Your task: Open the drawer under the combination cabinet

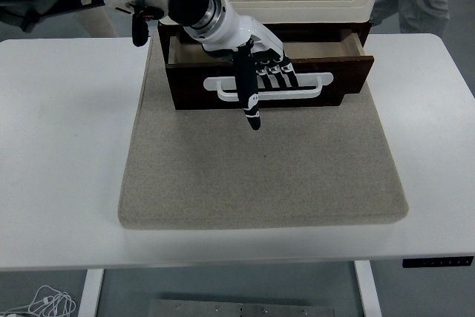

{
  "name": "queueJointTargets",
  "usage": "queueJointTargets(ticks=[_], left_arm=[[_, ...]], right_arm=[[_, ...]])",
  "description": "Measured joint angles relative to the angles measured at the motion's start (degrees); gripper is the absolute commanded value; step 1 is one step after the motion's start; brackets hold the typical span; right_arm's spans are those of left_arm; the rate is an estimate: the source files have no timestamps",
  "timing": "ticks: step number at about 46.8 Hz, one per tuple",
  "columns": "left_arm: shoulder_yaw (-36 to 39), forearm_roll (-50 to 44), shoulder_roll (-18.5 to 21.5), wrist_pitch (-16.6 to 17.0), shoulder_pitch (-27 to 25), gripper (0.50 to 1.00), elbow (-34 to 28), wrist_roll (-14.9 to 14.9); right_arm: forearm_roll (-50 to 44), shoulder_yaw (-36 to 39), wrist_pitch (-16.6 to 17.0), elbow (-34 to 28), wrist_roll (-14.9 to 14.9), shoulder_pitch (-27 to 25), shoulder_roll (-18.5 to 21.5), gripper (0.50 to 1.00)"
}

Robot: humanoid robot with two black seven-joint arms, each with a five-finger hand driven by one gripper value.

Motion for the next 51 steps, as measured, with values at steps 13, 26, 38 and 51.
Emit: queueJointTargets(ticks=[13,26,38,51], left_arm=[[-0.09,1.47,0.01,2.02,-0.39,1.000,-0.01,-0.03],[-3.35,1.42,0.15,1.67,-0.96,1.000,-0.07,-0.06],[-11.66,1.21,2.30,1.25,-1.69,1.000,0.46,-0.15],[-29.59,-0.04,7.63,2.15,-0.02,1.000,5.82,-0.60]], right_arm=[[0.00,0.00,0.03,0.01,0.00,-0.01,0.00,0.926],[0.00,0.00,-0.01,0.01,0.00,-0.01,0.00,0.926],[0.00,0.00,0.01,0.01,0.00,0.00,0.00,0.926],[0.00,0.00,0.01,0.00,-0.01,-0.01,0.00,0.926]])
